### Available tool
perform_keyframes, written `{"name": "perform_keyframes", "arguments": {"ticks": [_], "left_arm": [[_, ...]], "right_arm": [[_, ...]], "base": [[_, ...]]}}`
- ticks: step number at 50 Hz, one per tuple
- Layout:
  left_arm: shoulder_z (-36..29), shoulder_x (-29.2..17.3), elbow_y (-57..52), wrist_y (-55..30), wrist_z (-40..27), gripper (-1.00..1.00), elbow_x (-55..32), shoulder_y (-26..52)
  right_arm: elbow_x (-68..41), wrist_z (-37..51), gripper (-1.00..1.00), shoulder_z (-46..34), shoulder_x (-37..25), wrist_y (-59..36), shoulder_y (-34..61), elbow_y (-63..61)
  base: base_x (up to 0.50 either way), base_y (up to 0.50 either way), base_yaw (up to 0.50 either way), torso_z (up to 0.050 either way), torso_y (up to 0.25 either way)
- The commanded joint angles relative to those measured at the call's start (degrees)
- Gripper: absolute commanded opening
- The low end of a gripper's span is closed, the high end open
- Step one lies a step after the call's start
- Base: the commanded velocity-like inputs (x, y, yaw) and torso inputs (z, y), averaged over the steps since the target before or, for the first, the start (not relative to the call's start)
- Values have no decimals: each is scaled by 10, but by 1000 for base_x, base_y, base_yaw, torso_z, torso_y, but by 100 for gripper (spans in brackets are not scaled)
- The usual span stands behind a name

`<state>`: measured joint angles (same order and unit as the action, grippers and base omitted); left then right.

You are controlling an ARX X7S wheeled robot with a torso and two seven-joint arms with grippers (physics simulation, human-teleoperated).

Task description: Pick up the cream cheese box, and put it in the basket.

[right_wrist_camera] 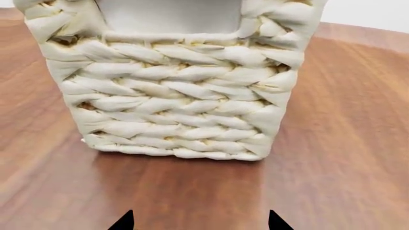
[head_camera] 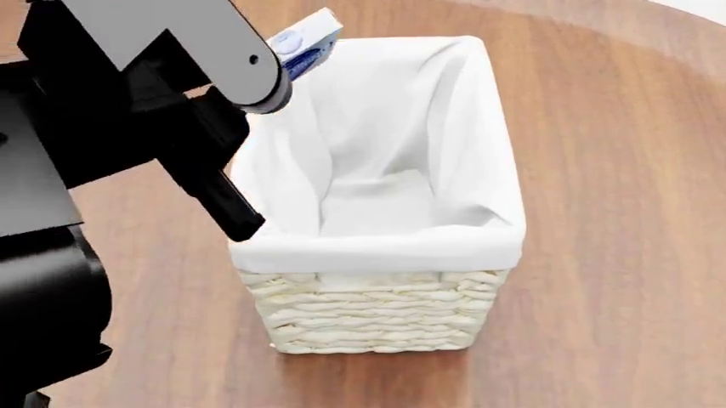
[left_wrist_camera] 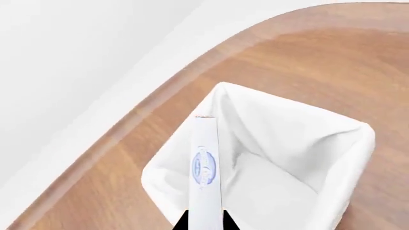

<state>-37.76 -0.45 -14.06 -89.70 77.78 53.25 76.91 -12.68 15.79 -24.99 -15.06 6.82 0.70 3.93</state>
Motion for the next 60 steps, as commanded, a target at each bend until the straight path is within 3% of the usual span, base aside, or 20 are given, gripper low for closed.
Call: {"name": "perform_keyframes", "arguments": {"ticks": [1, 6, 13, 20, 27, 32, 47, 48, 60], "left_arm": [[14, 4, 80, -3, -161, -100, -191, 39], [31, 4, 155, 15, -325, -100, -377, 48], [7, 4, 270, 89, -455, -100, -541, 57], [-35, 3, 348, 136, -535, -100, -658, 83], [-58, 1, 380, 165, -590, -100, -728, 99], [-34, 1, 391, 200, -641, -100, -744, 99], [-70, -1, 453, 234, -714, -100, -818, 122], [-69, -3, 451, 229, -697, 100, -832, 123], [-84, -8, 450, 238, -709, 100, -850, 124]], "right_arm": [[-7, -5, 100, 0, -2, 14, -2, 7], [-10, -6, 100, 0, -4, 18, -4, 3], [-18, -11, 100, 2, -8, 26, -6, 2], [-24, -18, 100, 0, -11, 32, -9, 1], [-29, -25, 100, -3, -12, 39, -11, 9], [-25, -27, 100, -9, -9, 40, -10, 16], [-18, -26, 100, -20, -9, 45, -14, 14], [-17, -25, 100, -20, -8, 46, -14, 16], [-14, -23, 100, -24, -9, 46, -11, 18]], "base": [[0, 0, 0, 0, 0], [0, 0, 0, 0, 0], [0, 0, 0, 0, 0], [0, 0, 0, 0, 1], [0, 0, 0, 0, 0], [0, 0, 0, 0, 2], [0, 0, 0, 0, 1], [0, 0, 0, 0, 0], [0, 0, 0, 0, 0]]}}
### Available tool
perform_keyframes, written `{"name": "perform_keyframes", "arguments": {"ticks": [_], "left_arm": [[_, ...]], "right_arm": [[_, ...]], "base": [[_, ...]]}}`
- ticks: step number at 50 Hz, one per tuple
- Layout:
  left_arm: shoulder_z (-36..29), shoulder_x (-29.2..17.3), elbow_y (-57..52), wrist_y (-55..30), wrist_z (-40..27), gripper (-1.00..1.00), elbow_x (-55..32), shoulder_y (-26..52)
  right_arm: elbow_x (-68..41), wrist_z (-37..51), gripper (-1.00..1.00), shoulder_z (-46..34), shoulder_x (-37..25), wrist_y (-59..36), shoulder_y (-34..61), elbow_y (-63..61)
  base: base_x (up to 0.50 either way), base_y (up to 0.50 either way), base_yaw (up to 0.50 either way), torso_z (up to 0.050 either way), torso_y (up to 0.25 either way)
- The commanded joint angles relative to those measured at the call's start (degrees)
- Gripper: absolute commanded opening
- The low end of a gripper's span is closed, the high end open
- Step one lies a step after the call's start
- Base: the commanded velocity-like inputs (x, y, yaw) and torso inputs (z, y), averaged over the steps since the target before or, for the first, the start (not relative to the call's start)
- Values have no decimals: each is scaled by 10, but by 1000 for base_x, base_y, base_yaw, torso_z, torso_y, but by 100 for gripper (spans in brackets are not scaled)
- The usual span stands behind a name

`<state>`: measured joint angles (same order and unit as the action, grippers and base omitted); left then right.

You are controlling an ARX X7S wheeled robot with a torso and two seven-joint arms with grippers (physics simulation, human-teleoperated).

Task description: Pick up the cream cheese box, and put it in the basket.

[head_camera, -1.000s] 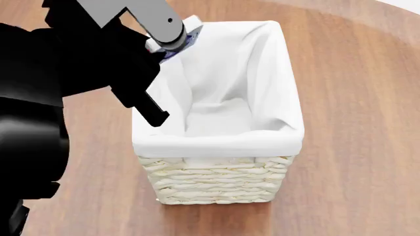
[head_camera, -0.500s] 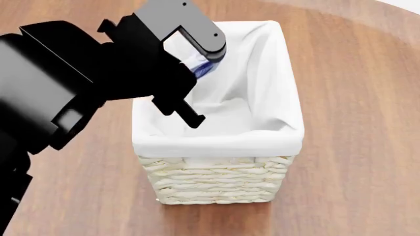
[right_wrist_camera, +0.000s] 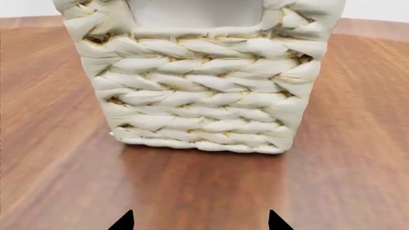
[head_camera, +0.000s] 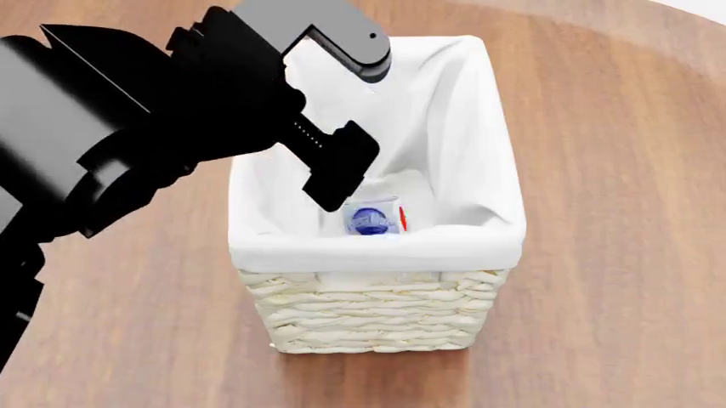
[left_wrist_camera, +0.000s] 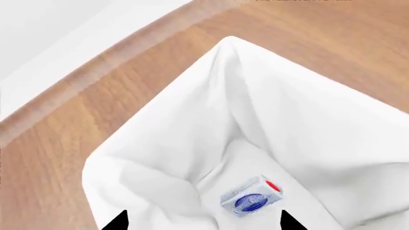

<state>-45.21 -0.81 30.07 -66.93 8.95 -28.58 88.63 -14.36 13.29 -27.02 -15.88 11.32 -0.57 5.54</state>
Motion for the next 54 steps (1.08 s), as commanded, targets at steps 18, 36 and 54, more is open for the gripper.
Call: {"name": "perform_keyframes", "arguments": {"ticks": [18, 36, 54], "left_arm": [[94, -78, -209, -66, -74, 100, -133, 3], [364, -284, -621, -198, -422, 100, -522, -122], [333, -339, -764, 327, -231, 100, -85, -748]], "right_arm": [[3, 2, 100, -8, 2, 2, 10, 15], [3, 11, 100, -8, 5, -6, 22, 29], [18, 33, 100, -15, 3, -33, 26, 9]], "base": [[0, 0, 0, 0, 0], [0, 0, 0, 0, 0], [0, 0, 0, 0, 0]]}}
